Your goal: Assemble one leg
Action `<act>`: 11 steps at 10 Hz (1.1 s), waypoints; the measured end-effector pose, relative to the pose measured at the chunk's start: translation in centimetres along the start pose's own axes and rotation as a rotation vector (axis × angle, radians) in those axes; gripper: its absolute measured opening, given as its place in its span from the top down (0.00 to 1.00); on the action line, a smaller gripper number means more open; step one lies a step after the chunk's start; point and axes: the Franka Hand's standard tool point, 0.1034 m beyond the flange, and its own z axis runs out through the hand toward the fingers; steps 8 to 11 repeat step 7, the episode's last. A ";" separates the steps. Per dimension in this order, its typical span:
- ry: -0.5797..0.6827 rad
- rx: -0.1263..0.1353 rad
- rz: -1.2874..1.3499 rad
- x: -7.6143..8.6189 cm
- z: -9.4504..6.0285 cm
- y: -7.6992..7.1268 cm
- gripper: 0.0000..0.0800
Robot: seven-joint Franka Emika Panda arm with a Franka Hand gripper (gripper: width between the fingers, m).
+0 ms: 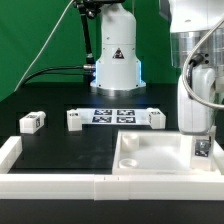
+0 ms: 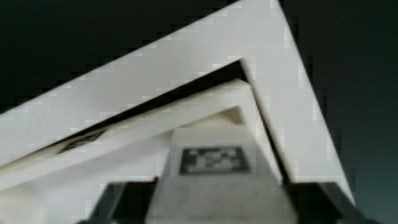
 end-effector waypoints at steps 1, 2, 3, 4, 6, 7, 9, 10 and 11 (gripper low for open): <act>0.000 0.000 -0.017 0.0 0.0 0.0 0.38; 0.000 0.000 -0.017 -0.1 0.0 0.0 0.24; 0.000 0.000 -0.020 -0.1 0.0 0.0 0.24; 0.000 0.000 -0.023 -0.1 0.0 0.1 0.20; 0.000 -0.001 -0.025 -0.1 0.0 0.1 0.19; 0.000 -0.001 -0.026 -0.1 0.0 0.1 0.19; 0.000 -0.001 -0.026 -0.1 0.0 0.1 0.19; 0.000 -0.001 -0.026 -0.1 0.0 0.1 0.19; 0.000 -0.001 -0.026 -0.1 0.0 0.1 0.19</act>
Offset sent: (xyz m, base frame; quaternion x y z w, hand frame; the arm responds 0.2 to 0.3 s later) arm 0.0000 0.0000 0.0000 0.0000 0.0000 0.0000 1.0000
